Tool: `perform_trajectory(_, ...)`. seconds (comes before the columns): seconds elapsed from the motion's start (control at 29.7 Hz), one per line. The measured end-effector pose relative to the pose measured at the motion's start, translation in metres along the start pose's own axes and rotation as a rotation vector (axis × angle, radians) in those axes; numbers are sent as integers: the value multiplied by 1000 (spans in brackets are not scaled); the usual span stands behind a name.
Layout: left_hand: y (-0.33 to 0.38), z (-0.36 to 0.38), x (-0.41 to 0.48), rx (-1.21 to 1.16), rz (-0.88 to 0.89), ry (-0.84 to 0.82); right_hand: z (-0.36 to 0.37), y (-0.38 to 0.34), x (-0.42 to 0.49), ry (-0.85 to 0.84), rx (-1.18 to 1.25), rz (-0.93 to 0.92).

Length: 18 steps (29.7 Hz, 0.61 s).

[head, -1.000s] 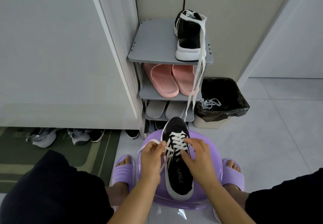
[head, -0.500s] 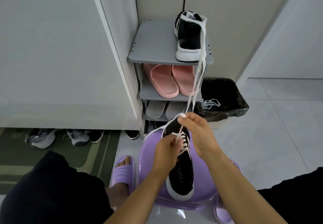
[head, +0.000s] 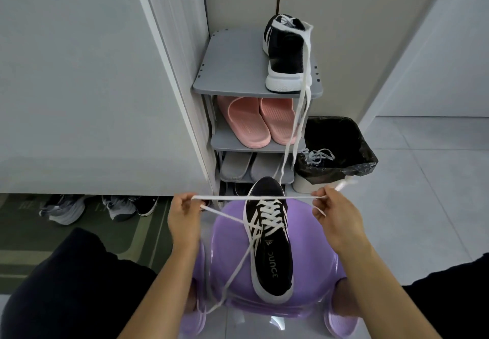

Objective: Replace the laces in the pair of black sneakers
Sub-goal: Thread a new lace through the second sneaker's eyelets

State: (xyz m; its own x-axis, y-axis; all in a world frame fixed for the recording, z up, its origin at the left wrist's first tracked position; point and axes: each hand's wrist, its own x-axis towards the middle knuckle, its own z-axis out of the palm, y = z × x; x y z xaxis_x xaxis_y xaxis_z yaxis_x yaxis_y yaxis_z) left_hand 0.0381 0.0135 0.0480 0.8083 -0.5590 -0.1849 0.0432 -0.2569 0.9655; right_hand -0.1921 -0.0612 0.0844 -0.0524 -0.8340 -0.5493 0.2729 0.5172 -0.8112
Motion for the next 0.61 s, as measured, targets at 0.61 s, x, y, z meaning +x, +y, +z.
perform_trajectory(0.61,57,52,-56,135,149,-962,30,-9,-29,-419,-84,-265)
